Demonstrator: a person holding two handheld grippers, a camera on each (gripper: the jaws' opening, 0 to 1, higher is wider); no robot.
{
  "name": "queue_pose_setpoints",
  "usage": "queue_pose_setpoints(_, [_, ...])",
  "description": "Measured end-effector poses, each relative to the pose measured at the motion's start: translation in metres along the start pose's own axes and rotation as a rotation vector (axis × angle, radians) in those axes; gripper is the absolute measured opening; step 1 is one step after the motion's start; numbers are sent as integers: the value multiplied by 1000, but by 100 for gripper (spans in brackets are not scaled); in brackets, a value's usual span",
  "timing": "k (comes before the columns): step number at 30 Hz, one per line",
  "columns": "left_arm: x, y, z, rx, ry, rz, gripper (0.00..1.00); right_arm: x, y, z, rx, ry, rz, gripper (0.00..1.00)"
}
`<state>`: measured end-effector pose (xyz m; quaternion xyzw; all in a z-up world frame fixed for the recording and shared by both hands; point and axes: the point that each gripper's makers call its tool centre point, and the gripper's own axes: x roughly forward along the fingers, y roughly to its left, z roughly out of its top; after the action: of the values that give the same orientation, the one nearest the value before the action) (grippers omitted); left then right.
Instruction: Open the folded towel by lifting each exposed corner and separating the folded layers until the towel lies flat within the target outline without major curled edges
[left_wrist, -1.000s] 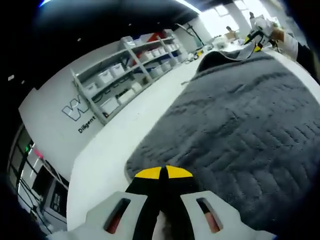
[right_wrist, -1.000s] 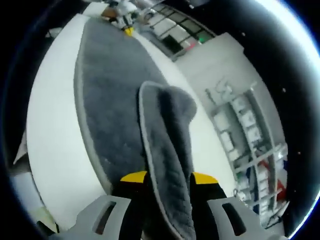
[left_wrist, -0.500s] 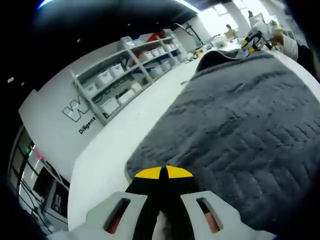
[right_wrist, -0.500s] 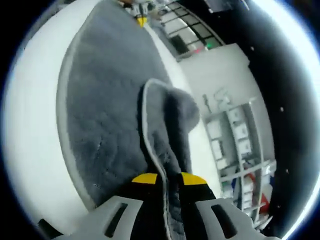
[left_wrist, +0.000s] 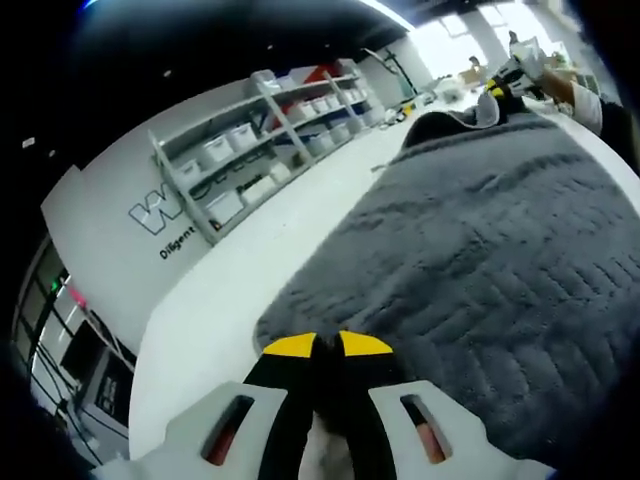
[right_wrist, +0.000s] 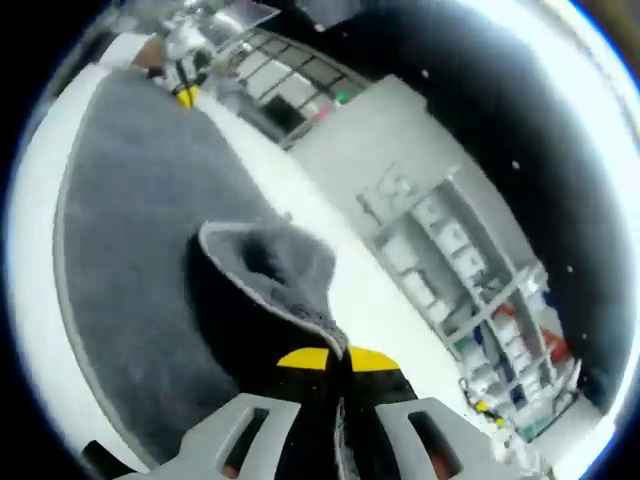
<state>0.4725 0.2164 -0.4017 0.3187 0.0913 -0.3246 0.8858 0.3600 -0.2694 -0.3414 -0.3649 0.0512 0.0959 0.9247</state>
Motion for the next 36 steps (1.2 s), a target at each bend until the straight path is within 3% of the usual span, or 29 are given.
queue_pose_setpoints(3, [0, 7, 0, -10, -4, 21, 14, 1, -27, 3, 133, -28, -66, 0])
queue_pose_setpoints(6, [1, 19, -1, -86, -21, 55, 18, 9, -53, -4, 286, -44, -103, 0])
queue_pose_setpoints(13, [13, 29, 5, -225, -72, 30, 18, 29, -91, -29, 473, -12, -173, 0])
queue_pose_setpoints(18, [26, 32, -2, -287, -50, 7, 16, 41, -107, -37, 483, 0, -210, 0])
queue_pose_setpoints(19, [27, 29, -2, -364, -62, -22, 16, 44, -111, -38, 487, -2, -214, 0])
queue_pose_setpoints(21, [28, 33, -4, -421, -66, -24, 16, 47, -114, -39, 490, 3, -231, 0])
queue_pose_setpoints(25, [32, 39, -7, -416, -51, -17, 17, 54, -119, -42, 498, 8, -243, 0])
queue_pose_setpoints(29, [35, 30, -10, -429, -31, -61, 22, 58, -123, -52, 476, 35, -263, 0])
queue_pose_setpoints(33, [38, 29, -10, -492, -30, -79, 24, 63, -132, -72, 432, 77, -320, 0])
queue_pose_setpoints(36, [37, 30, -11, -482, -22, -63, 26, 62, -138, -85, 427, 97, -375, 0])
